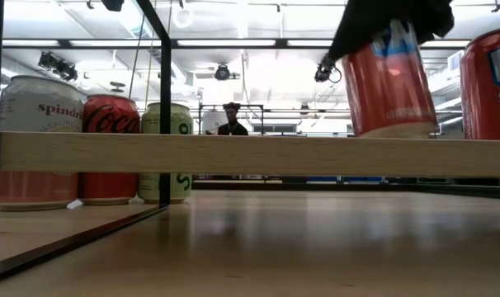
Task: Place canned beverage on shelf
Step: Put the red soda can on the shelf
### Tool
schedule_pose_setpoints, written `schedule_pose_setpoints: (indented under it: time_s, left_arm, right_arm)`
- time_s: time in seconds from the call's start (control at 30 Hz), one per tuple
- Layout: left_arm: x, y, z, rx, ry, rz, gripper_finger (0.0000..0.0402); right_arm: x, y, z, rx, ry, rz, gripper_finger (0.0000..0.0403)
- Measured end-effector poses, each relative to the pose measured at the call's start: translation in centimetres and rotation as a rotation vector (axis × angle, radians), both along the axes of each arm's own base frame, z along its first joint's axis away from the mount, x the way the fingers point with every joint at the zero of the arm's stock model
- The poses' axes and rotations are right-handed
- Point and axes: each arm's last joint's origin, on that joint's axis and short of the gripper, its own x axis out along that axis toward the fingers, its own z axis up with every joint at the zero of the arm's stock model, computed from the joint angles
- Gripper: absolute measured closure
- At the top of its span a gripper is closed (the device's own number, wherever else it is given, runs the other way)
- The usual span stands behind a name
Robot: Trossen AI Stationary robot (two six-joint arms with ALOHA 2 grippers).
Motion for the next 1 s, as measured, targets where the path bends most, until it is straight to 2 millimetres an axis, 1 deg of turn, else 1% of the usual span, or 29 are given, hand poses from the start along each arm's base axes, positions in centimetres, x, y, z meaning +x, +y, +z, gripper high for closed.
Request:
schedule_pose_setpoints:
  time_s: [0.23,0.4,0.67,0.77,1.0]
  left_arm:
    - [-0.2,-0.4,0.0,0.021,0.001,-0.022,0.0033]
    - [-0.1,-0.3,0.1,0.036,0.002,-0.018,0.0033]
    - [-0.1,-0.3,0.1,0.042,0.000,-0.018,0.0033]
    - [-0.1,-0.3,0.1,0.042,0.000,-0.018,0.0033]
    - [-0.1,-0.3,0.1,0.046,0.000,-0.018,0.0033]
  right_arm:
    - [-0.6,-0.5,-1.6,-0.014,-0.010,-0.051,0.0085]
    - [-0.8,-0.4,-1.7,-0.012,-0.013,-0.052,0.0083]
    - [-0.7,-0.4,-1.9,0.075,0.062,-0.037,0.0054]
    - [-0.5,-0.6,-1.7,0.090,0.073,-0.040,0.0052]
    - [0.3,-0.4,0.0,0.091,0.054,-0.009,0.0051]
